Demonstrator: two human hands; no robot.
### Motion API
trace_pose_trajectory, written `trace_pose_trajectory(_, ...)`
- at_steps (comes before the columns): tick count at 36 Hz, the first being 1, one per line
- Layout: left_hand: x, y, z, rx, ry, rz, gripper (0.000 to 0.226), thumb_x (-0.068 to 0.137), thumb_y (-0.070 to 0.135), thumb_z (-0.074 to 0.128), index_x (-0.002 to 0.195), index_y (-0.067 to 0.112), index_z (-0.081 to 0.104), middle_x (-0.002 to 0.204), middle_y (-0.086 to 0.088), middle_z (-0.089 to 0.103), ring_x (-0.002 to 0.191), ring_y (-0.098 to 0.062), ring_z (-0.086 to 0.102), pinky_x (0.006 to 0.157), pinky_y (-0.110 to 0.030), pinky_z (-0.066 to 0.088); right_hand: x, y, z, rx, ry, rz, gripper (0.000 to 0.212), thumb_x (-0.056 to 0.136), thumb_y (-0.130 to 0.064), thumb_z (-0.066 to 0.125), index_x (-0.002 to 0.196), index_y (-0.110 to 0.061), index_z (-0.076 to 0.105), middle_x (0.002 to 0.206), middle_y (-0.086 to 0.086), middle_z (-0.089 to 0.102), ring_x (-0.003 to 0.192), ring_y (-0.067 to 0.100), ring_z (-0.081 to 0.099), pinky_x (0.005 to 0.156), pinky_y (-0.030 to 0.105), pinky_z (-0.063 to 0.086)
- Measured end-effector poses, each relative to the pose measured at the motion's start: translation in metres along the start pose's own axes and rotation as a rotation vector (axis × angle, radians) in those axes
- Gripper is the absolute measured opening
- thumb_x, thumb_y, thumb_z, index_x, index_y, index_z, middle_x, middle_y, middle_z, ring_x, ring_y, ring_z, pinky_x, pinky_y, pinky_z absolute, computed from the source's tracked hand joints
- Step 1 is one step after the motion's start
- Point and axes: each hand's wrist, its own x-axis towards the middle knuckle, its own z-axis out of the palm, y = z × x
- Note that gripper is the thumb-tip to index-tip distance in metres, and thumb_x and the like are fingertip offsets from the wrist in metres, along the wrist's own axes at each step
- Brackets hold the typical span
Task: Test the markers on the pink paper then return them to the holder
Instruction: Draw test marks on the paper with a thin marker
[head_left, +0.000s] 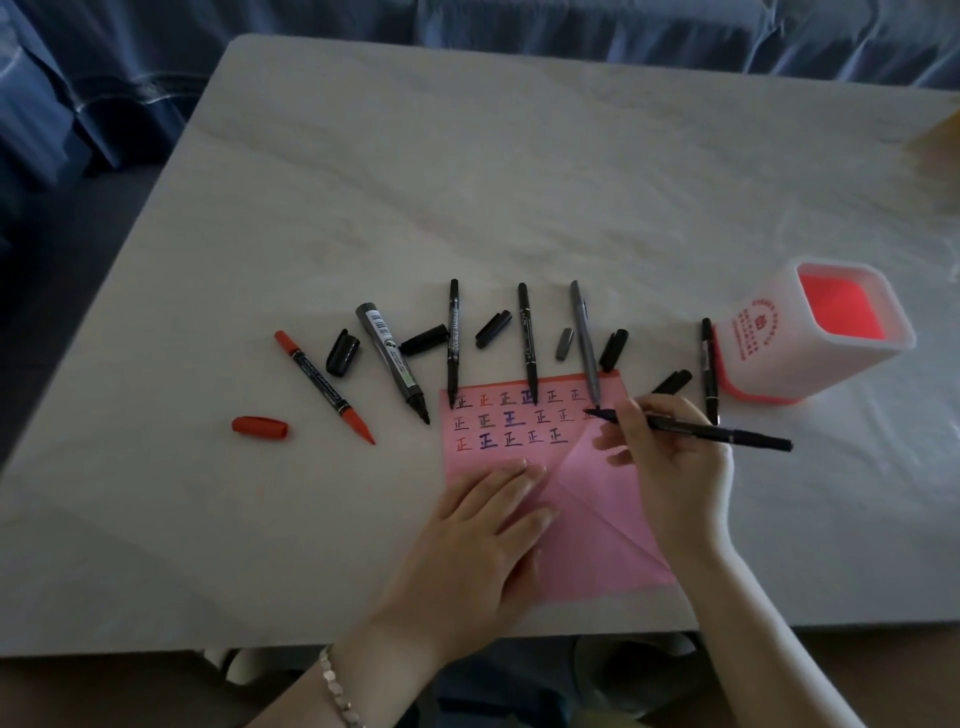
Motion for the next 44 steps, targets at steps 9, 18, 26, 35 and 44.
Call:
trace_pose_trajectory(9,0.000,-0.002,0.003,-0.049,0.021,0.014,0.036,0.084,0.037,0.044,0.115,0.026,0.060,0.131,-0.003,0.056,0.125,-0.015,0.039,0.108,-0.028,0.018,0.008,0.018,0.011,-0.114,0.183,0.004,0.026,0.076,-0.016,0.071,0.059,-0.011,0.052,0.052,0.000,0.053,0.048,0.006,0.050,0.045,0.011,0.037)
trace_pose_trajectory(18,0.001,-0.002,0.003,-0.065,0.037,0.030,0.039,0.081,0.034,0.045,0.115,0.023,0.060,0.130,-0.006,0.056,0.124,-0.016,0.038,0.107,-0.029,0.020,0.008,0.026,0.015,-0.203,0.236,0.005,0.031,0.076,-0.007,0.067,0.053,-0.013,0.046,0.046,-0.006,0.046,0.045,0.003,0.048,0.043,0.010,0.033)
trace_pose_trajectory(26,0.002,-0.002,0.002,-0.069,0.046,0.032,0.039,0.081,0.033,0.045,0.115,0.022,0.061,0.131,-0.006,0.056,0.124,-0.016,0.038,0.106,-0.029,0.021,0.007,0.027,0.016,-0.200,0.197,-0.044,0.031,0.077,-0.008,0.067,0.054,-0.014,0.047,0.047,-0.006,0.047,0.046,0.003,0.048,0.043,0.010,0.033)
trace_pose_trajectory(35,0.002,-0.003,0.002,-0.065,0.037,0.033,0.038,0.082,0.032,0.045,0.115,0.022,0.059,0.131,-0.006,0.055,0.125,-0.017,0.038,0.107,-0.030,0.022,0.008,0.029,0.017,-0.232,0.194,-0.029,0.028,0.077,-0.011,0.068,0.055,-0.011,0.050,0.047,-0.007,0.049,0.047,0.004,0.049,0.043,0.010,0.033)
trace_pose_trajectory(44,0.002,-0.002,0.001,-0.058,0.023,0.025,0.038,0.082,0.033,0.044,0.116,0.023,0.058,0.131,-0.005,0.055,0.125,-0.016,0.037,0.108,-0.030,0.019,0.008,0.029,0.018,-0.282,0.188,-0.047,0.027,0.077,-0.011,0.068,0.056,-0.005,0.052,0.047,-0.007,0.048,0.048,0.004,0.049,0.043,0.010,0.032)
